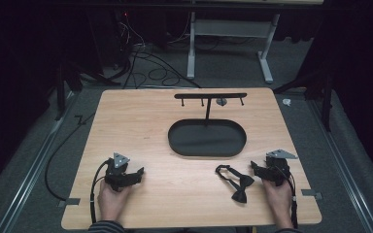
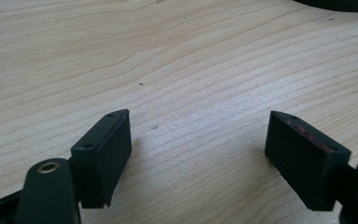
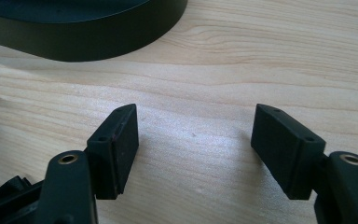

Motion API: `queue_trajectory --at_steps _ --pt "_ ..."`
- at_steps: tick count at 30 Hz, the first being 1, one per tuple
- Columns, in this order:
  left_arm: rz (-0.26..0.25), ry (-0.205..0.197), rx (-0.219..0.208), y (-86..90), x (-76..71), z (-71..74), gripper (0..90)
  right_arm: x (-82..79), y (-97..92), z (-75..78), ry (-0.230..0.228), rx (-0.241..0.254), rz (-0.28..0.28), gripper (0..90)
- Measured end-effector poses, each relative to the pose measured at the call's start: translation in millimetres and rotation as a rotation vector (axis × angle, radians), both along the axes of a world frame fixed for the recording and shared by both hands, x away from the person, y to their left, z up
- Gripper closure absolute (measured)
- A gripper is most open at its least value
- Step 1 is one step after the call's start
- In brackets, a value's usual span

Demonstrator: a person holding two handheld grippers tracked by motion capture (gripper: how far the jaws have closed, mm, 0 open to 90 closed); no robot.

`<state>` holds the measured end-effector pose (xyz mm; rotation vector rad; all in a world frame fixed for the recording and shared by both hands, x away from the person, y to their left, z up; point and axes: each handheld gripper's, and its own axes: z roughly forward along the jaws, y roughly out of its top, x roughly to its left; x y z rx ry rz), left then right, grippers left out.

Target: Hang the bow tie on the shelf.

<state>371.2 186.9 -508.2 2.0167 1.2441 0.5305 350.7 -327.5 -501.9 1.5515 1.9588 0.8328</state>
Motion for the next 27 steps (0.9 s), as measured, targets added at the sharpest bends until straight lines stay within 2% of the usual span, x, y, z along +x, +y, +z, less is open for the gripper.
queue_trajectory --at_steps 15,23,26,27 --pt "0.000 0.002 -0.003 0.3 0.2 0.1 23.3 0.3 -1.1 0.3 -0.002 0.000 0.002 37.3" --pt "0.000 0.002 -0.003 0.3 0.1 0.1 23.2 -0.1 -3.3 1.1 -0.014 0.000 0.001 50.9" --pt "0.000 0.002 -0.003 0.4 0.1 0.1 23.3 -2.7 -4.5 4.4 -0.025 0.012 0.001 53.8" --pt "0.000 0.002 -0.003 0.3 0.1 0.1 23.3 -4.4 -4.9 6.4 -0.036 0.030 0.004 54.4"
